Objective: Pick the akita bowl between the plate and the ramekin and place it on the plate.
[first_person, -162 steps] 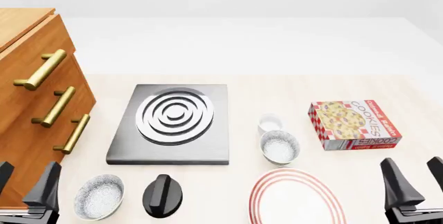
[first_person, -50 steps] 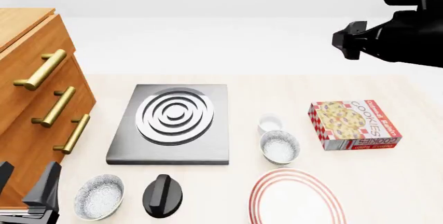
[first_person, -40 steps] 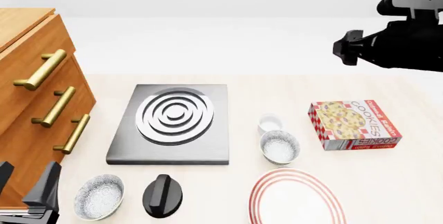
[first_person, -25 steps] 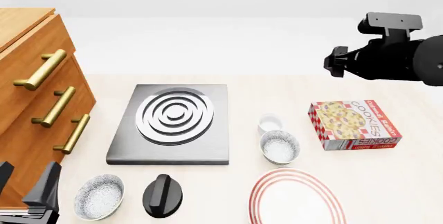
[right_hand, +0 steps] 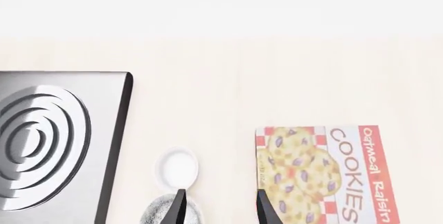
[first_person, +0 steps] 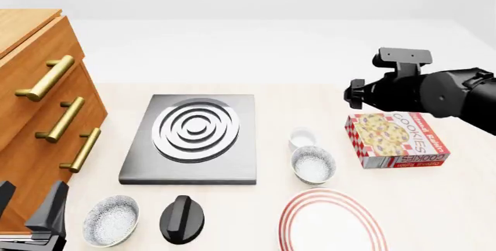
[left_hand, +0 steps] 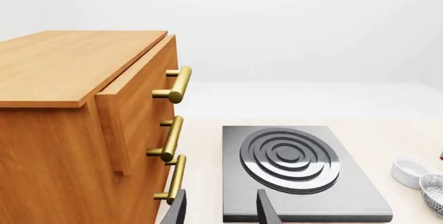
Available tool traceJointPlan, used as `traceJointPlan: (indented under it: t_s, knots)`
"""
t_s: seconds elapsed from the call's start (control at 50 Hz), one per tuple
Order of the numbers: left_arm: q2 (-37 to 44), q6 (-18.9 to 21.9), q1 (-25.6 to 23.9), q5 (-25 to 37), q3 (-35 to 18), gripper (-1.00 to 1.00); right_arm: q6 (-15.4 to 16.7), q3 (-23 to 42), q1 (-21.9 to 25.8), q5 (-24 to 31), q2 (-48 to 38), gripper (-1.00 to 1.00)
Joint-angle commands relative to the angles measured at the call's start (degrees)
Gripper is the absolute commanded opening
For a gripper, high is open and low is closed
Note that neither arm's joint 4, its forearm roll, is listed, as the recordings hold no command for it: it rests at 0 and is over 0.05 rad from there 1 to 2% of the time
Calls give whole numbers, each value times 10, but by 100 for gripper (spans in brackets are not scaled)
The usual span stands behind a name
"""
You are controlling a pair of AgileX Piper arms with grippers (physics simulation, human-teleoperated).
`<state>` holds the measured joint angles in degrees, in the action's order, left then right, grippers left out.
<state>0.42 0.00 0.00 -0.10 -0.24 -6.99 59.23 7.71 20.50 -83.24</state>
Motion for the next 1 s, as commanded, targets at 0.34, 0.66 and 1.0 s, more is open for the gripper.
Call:
traceJointPlan:
  t_s: [0.34, 0.66, 1.0]
  knots:
    - [0, 0, 0, 0, 0, 100, -20, -50, 21, -41, -43, 100]
    - [0, 0, 0, 0, 0, 100, -41, -71, 45, -49, -65, 100]
    - [0, 0, 0, 0, 0, 100, -53, -85, 53, -58, -87, 100]
